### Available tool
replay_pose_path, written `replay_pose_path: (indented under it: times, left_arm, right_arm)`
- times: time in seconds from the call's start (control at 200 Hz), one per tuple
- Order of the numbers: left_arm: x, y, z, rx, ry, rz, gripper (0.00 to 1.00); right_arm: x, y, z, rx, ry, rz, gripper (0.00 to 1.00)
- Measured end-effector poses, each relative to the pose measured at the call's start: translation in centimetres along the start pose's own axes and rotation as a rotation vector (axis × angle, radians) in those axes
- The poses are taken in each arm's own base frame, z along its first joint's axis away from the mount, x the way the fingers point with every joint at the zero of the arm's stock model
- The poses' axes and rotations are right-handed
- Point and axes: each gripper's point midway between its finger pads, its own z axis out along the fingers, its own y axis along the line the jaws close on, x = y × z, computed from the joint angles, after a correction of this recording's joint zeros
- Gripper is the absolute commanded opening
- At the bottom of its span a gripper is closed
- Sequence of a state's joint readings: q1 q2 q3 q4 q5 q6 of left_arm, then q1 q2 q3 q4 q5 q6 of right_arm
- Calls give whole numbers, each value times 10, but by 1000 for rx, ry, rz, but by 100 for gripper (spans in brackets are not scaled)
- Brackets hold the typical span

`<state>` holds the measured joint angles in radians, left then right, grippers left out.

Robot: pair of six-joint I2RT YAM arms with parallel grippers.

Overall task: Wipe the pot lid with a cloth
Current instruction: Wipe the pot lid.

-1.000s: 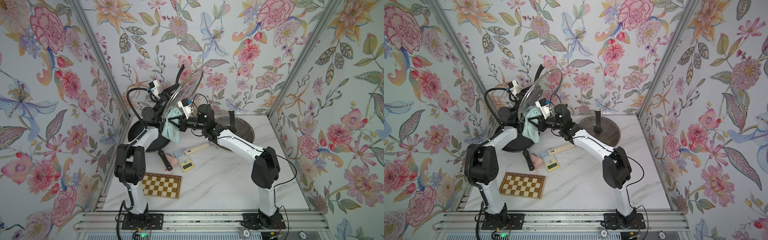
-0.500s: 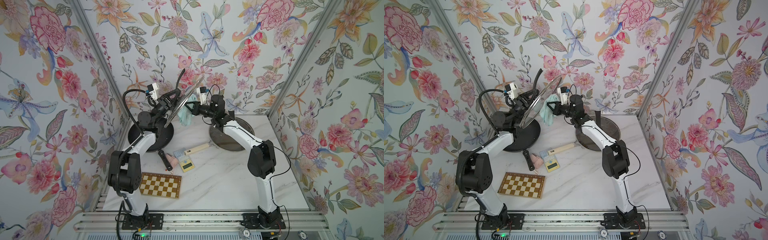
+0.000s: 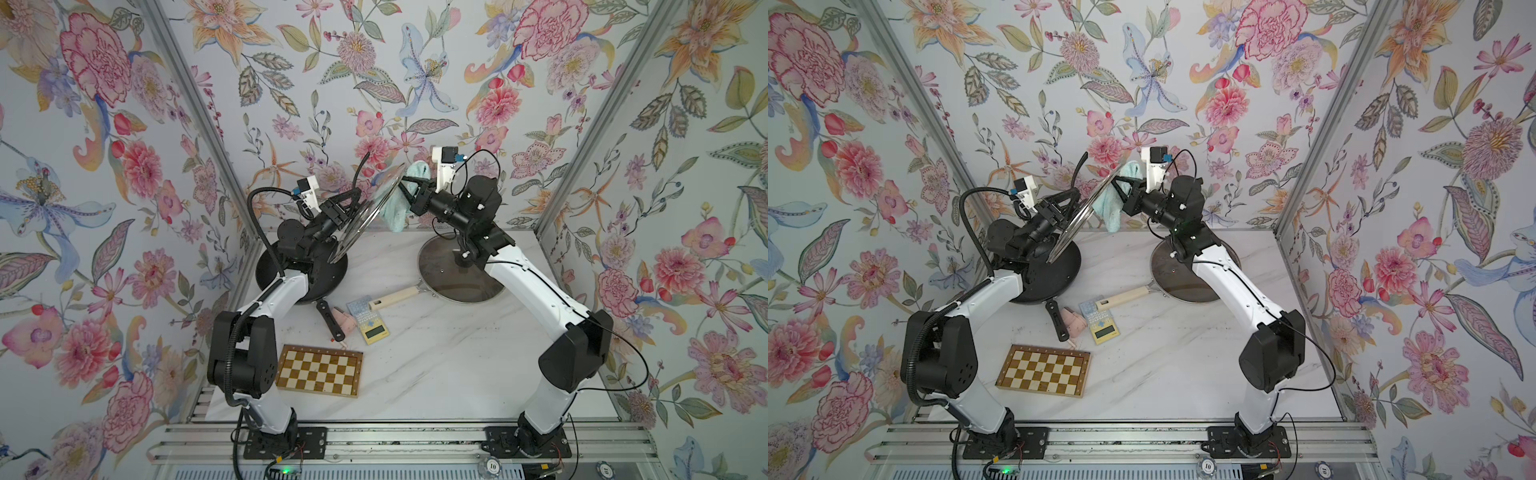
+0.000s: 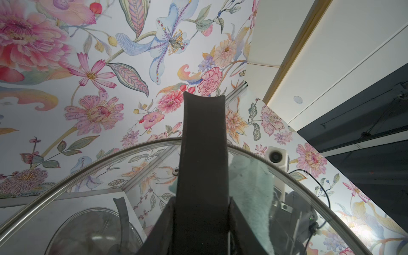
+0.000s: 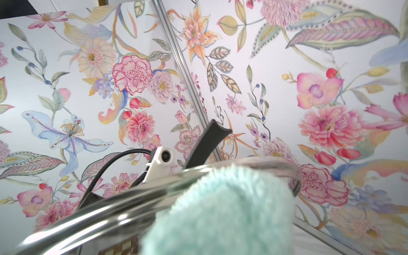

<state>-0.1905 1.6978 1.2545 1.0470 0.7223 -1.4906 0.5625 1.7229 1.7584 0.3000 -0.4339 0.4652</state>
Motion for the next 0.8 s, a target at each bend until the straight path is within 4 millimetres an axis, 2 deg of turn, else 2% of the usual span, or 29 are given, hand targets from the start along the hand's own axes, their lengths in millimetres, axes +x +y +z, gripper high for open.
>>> replay_pose_path:
  times: [0.165, 0.265, 0.335, 0.4, 0.495, 0.58, 0.68, 0.741, 0.796]
  left_arm:
    - [-2, 0, 6, -5, 11, 13, 0]
    - [-3, 13, 11, -41, 22, 24, 0]
    - [-4, 28, 12, -97, 27, 39, 0]
    - [-5, 44, 11, -169, 28, 65, 0]
    - [-5, 67, 9, -287, 23, 143, 0]
    - [-4, 85, 3, -404, 17, 242, 0]
    - [4, 95, 0, -513, 27, 380, 0]
    - [9, 95, 2, -539, 36, 452, 0]
    - [13, 90, 6, -547, 36, 515, 0]
  right_arm:
    - [12, 38, -19, -50, 27, -51, 0]
    - [27, 46, -39, -24, 69, -80, 0]
    - [29, 45, -63, 26, 80, -100, 0]
    - [20, 36, -91, 104, 62, -120, 0]
    - [-8, 28, -129, 220, -1, -157, 0]
    - [-31, 38, -151, 258, -58, -191, 0]
    - [-36, 54, -150, 241, -42, -211, 1]
    - [-32, 68, -137, 203, -3, -217, 1]
    - [-19, 80, -118, 156, 46, -218, 1]
